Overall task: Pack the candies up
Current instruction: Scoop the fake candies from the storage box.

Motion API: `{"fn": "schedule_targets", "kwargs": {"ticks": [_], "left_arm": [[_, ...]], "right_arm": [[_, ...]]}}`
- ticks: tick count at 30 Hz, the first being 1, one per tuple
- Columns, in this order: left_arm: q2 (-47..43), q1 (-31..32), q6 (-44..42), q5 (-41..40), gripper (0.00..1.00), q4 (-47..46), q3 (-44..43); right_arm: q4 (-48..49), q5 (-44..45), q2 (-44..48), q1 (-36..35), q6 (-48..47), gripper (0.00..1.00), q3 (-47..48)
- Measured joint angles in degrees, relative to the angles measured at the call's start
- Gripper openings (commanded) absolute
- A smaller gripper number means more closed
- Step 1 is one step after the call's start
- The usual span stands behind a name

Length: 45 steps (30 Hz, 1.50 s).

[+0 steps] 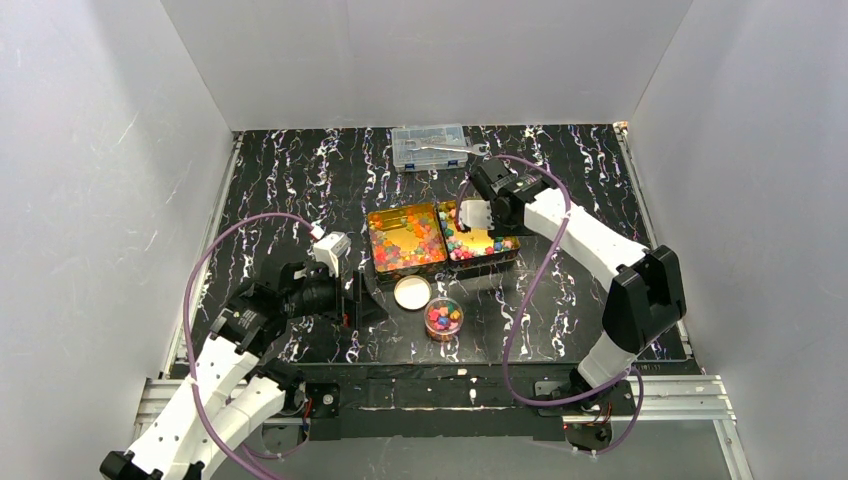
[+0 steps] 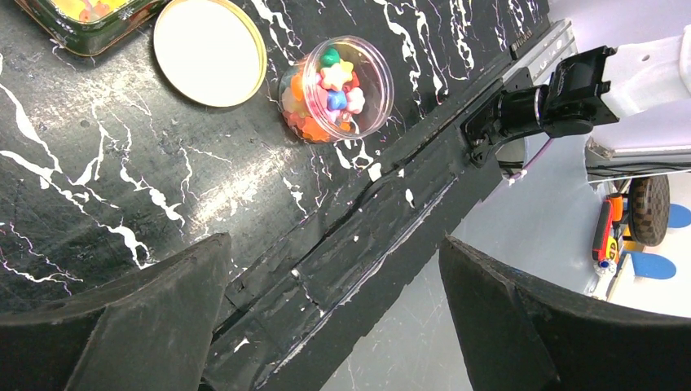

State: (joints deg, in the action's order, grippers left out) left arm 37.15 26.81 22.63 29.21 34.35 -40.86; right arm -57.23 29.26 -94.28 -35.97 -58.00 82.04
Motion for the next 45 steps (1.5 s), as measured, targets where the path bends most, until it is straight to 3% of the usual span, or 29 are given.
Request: {"fn": "schedule_targets", "kwargs": {"ticks": [31, 45], "left_arm": [[-1.25, 0.72, -0.02, -0.22, 0.98, -0.02, 0.11], [-0.72, 0.76, -0.02, -0.46, 0.98, -0.02, 0.11]], "right_arm": [[3.82, -7.65, -4.33, -1.46, -2.6, 0.01, -4.46], [4.35, -16.72, -7.39, -2.51, -1.49, 0.01, -3.89]]}}
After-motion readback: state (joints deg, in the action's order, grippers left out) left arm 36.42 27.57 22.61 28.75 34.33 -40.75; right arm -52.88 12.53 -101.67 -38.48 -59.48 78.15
